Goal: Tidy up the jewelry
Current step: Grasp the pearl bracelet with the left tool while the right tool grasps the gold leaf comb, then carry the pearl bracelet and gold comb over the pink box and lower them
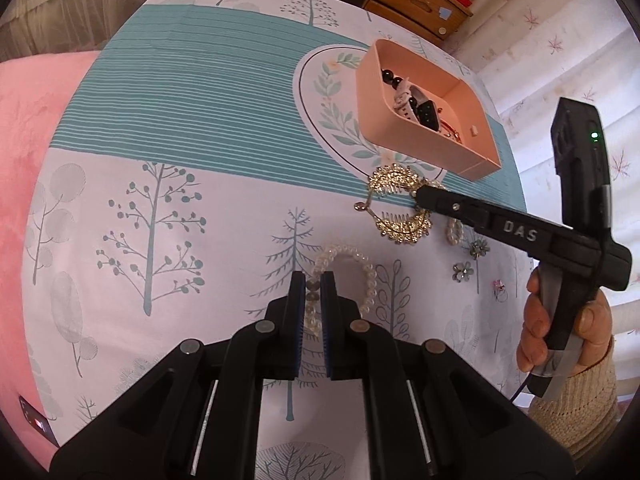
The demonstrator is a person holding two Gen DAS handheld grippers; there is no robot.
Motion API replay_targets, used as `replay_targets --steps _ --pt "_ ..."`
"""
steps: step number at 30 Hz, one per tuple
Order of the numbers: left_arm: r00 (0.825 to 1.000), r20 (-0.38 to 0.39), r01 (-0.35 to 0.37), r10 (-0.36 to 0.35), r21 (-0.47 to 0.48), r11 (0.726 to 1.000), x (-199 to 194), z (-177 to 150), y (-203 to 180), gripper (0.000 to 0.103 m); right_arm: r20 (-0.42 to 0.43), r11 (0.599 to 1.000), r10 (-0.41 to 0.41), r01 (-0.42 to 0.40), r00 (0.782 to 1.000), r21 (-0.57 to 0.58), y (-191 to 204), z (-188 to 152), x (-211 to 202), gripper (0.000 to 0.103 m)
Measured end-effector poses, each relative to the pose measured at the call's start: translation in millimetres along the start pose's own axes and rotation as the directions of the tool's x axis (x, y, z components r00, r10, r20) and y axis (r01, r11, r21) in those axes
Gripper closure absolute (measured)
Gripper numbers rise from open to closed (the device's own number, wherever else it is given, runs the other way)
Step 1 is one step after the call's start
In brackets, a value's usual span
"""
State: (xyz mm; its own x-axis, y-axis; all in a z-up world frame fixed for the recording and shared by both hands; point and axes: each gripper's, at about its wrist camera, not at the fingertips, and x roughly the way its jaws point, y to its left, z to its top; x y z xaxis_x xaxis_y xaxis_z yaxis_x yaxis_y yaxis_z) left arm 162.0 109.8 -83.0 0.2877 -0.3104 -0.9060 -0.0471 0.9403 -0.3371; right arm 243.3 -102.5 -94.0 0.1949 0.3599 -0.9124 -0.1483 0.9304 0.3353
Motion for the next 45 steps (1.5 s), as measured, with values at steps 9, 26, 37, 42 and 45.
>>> replay_targets --steps 9,26,37,42,45 --pt "0.999 -0.029 0.017 -0.018 -0.042 0.999 4.4 6.5 14.8 0.098 0.001 0.993 -0.095 0.095 0.996 -0.064 15.3 2.3 17.5 0.087" --pt "0.996 -0.014 0.084 -0.086 -0.084 0.993 -11.0 12.1 8.0 0.098 0.032 0.981 -0.139 0.142 0.990 -0.131 28.8 1.8 15.3 0.094" --pt "0.989 0.065 0.131 -0.133 0.026 0.991 -49.8 38.7 -54.8 0.098 0.196 0.986 -0.106 0.129 0.975 -0.109 15.1 7.0 -81.2 0.094" --pt "0.979 0.128 0.151 -0.161 0.083 0.985 -73.3 66.7 -91.5 0.098 0.261 0.986 -0.147 0.161 0.954 -0.032 -15.8 23.6 -118.6 0.094" --pt "0.972 0.169 0.149 -0.165 0.105 0.983 -81.9 85.7 -110.3 0.098 0.276 0.984 -0.175 0.176 0.945 0.023 -38.3 31.5 -129.0 0.094"
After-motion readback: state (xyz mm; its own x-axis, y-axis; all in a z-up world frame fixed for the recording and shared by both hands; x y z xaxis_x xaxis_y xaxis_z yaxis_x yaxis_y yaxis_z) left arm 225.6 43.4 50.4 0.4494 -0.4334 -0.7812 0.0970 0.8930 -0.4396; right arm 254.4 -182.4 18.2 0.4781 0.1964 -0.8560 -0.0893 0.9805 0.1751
